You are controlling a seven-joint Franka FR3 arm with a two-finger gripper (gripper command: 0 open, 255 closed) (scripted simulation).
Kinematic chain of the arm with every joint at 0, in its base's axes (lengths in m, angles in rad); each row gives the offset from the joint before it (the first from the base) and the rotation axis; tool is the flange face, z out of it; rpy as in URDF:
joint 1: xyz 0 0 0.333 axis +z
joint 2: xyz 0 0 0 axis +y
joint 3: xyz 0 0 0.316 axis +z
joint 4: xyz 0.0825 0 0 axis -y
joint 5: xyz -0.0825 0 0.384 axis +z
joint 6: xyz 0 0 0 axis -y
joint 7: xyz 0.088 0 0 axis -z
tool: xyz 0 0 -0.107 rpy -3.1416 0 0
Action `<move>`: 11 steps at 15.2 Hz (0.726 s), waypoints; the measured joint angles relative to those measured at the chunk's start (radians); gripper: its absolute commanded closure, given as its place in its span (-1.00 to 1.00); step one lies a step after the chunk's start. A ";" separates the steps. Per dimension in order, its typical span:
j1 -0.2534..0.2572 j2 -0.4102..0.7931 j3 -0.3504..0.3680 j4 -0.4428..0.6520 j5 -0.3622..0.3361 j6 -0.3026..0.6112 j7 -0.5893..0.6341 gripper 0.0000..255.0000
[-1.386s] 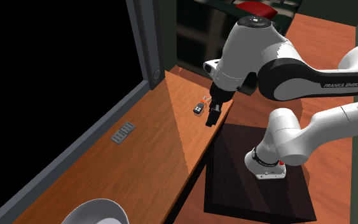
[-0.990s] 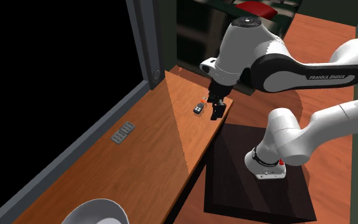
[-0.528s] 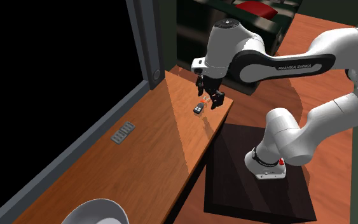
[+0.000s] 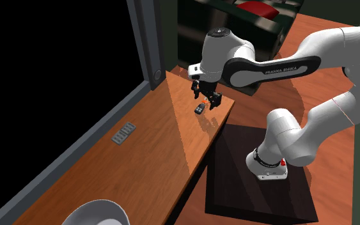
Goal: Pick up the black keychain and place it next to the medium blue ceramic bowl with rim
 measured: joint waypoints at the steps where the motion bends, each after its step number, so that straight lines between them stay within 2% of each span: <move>1: -0.001 0.004 -0.007 -0.015 -0.004 0.020 -0.003 -1.00; 8: 0.000 0.008 -0.009 -0.031 -0.005 0.039 -0.001 -1.00; 9: 0.000 0.008 -0.009 -0.031 -0.005 0.039 -0.001 1.00; 11: 0.000 0.005 -0.008 -0.027 -0.004 0.037 -0.001 1.00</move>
